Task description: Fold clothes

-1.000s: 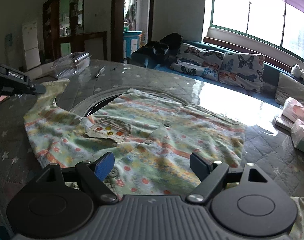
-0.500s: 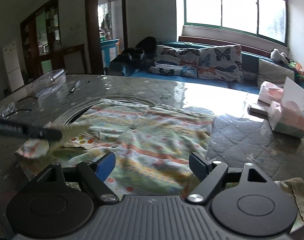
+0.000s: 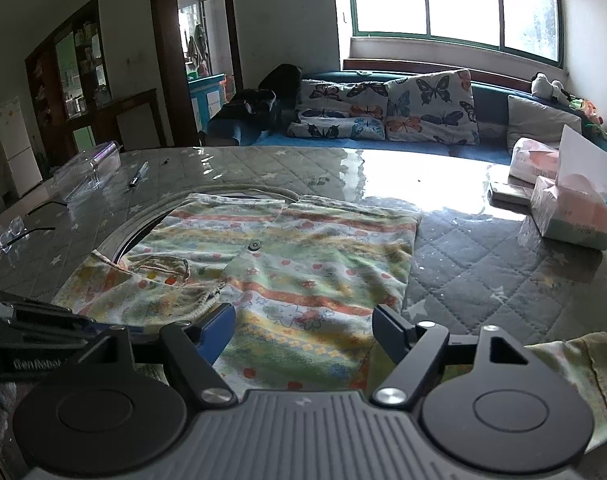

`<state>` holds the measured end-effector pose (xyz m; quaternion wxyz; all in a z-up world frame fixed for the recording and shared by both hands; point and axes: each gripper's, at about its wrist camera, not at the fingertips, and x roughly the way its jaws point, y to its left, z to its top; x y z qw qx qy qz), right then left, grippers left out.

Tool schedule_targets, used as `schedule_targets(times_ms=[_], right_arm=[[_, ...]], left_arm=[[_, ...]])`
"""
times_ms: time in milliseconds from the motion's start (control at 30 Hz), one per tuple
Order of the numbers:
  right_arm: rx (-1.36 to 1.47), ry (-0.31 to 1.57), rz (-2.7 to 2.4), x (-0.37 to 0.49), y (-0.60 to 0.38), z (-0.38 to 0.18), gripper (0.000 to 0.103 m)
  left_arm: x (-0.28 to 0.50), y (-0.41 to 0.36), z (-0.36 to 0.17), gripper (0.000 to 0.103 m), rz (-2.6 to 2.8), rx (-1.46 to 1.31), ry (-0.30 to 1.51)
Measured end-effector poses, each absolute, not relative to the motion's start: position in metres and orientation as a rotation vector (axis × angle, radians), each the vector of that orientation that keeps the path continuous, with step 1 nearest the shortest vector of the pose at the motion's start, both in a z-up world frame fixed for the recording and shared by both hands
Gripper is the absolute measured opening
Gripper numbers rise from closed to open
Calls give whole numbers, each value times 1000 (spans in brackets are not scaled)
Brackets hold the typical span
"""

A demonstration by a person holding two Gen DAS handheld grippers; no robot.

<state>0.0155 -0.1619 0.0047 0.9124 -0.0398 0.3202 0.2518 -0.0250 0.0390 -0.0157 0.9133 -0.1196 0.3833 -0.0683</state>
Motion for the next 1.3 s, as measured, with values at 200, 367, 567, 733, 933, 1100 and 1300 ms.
schedule_targets(times_ms=[200, 367, 567, 733, 933, 1100, 1300], right_arm=[[-85, 667, 525, 15, -156, 4, 76], [-86, 675, 528, 16, -154, 3, 73], [-94, 687, 544, 15, -149, 2, 71], [-100, 700, 574, 14, -139, -1, 67], [-105, 719, 608, 14, -127, -5, 61], [-112, 738, 655, 16, -113, -8, 55], [-117, 787, 709, 25, -88, -21, 40]], left_arm=[[-26, 39, -17, 14, -162, -245, 801], [-29, 42, -14, 20, -164, -242, 796], [-37, 60, -4, 48, -104, -232, 749], [-41, 83, 2, 78, 11, -206, 716], [-45, 110, 4, 98, 122, -205, 689], [-50, 128, 2, 103, 196, -212, 679], [-54, 146, -4, 103, 262, -237, 689]])
